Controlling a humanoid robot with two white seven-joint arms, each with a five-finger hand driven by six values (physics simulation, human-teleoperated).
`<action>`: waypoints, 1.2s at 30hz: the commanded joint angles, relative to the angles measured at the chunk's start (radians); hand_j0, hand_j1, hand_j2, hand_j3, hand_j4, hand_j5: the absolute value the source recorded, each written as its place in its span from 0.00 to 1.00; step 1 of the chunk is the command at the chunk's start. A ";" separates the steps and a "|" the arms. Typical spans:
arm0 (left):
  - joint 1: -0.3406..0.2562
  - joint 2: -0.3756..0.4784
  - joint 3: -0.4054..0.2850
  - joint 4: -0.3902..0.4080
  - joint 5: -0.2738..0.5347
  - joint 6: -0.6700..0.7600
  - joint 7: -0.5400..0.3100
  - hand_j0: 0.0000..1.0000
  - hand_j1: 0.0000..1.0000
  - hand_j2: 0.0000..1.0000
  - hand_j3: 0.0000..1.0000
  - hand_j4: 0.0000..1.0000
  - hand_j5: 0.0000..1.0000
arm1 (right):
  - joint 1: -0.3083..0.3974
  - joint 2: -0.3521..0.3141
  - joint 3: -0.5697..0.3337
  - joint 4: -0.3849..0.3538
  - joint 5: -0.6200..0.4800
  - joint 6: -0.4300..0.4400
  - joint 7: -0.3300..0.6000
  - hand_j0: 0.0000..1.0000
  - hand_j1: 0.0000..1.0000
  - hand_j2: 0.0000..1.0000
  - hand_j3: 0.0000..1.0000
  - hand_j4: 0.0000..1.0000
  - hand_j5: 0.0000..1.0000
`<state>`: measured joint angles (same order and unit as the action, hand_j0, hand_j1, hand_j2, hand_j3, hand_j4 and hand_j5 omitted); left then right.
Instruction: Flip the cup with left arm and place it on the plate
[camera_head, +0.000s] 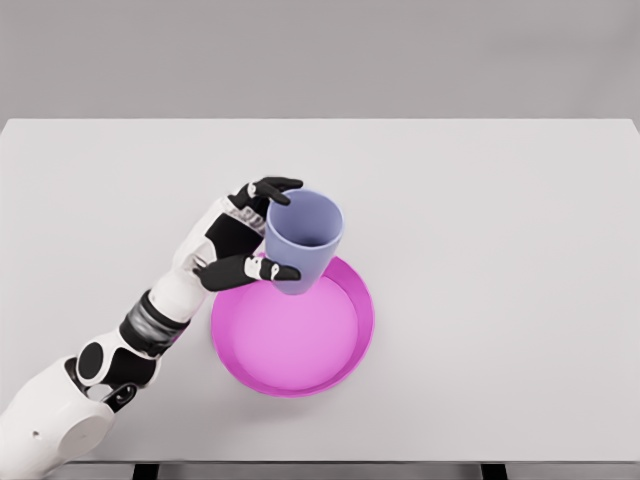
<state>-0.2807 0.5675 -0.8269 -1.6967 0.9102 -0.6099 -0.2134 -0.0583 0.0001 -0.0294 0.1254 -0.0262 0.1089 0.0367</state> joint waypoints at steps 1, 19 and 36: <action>-0.002 -0.002 -0.024 0.015 -0.001 -0.001 -0.001 0.42 0.42 0.42 0.42 0.42 0.42 | 0.000 0.000 0.000 0.000 0.000 0.000 0.000 1.00 1.00 1.00 1.00 1.00 1.00; 0.069 -0.075 0.054 0.025 -0.001 -0.001 0.003 0.39 0.39 0.39 0.39 0.39 0.39 | 0.000 0.000 0.000 0.000 0.000 0.000 0.000 1.00 1.00 1.00 1.00 1.00 1.00; 0.118 -0.113 0.141 0.019 -0.119 -0.001 0.006 0.36 0.36 0.36 0.36 0.36 0.36 | 0.000 0.000 0.000 0.000 0.000 0.000 0.000 1.00 1.00 1.00 1.00 1.00 1.00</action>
<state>-0.1626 0.4616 -0.6911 -1.6800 0.7991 -0.6096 -0.2073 -0.0583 0.0001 -0.0294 0.1254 -0.0262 0.1089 0.0367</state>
